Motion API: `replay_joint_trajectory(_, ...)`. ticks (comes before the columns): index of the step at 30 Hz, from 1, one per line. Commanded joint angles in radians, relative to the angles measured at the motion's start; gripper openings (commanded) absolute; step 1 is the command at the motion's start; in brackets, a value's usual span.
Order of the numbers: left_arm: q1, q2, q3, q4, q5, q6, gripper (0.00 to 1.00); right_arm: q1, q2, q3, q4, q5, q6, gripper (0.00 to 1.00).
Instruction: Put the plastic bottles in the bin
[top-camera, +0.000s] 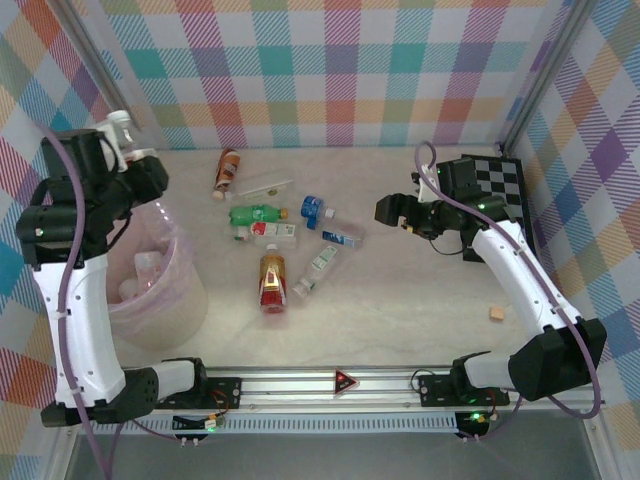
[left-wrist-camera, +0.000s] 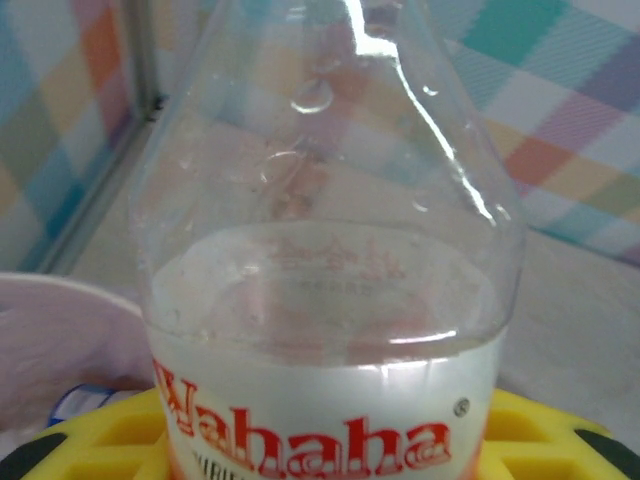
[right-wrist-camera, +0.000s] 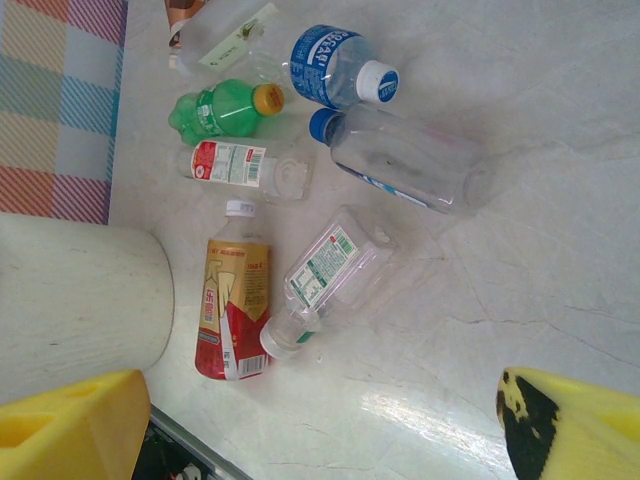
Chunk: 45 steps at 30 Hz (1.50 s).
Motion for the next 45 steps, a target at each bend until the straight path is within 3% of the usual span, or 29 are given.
replay_joint_trajectory(1,0.121,-0.008,0.000,-0.038,0.033,0.037,0.19,-0.002,0.004,0.019,-0.015,-0.014,-0.039,0.90)
replay_joint_trajectory(4,0.239,-0.016,-0.062,-0.021,0.052,0.032,0.17,-0.002,0.019,0.024,-0.015,-0.029,-0.050,0.90)
replay_joint_trajectory(8,0.307,-0.054,-0.182,0.006,0.031,0.036,0.17,-0.003,0.042,0.053,-0.025,-0.040,-0.067,0.90)
replay_joint_trajectory(16,0.322,-0.136,-0.423,0.023,-0.024,0.046,0.17,-0.002,0.055,0.054,-0.022,-0.019,-0.077,0.90)
replay_joint_trajectory(27,0.325,-0.160,-0.675,0.096,0.046,0.043,0.23,-0.003,0.070,0.048,-0.006,-0.004,-0.079,0.93)
replay_joint_trajectory(31,0.325,-0.158,-0.745,0.122,0.082,0.041,0.33,-0.004,0.080,0.045,0.002,-0.010,-0.076,0.95)
replay_joint_trajectory(35,0.325,-0.154,-0.773,0.139,0.098,0.040,0.53,-0.003,0.078,0.031,0.003,0.001,-0.103,0.94)
replay_joint_trajectory(45,0.324,-0.167,-0.715,0.107,0.117,0.049,0.86,-0.003,0.092,-0.021,0.065,-0.001,-0.235,0.90)
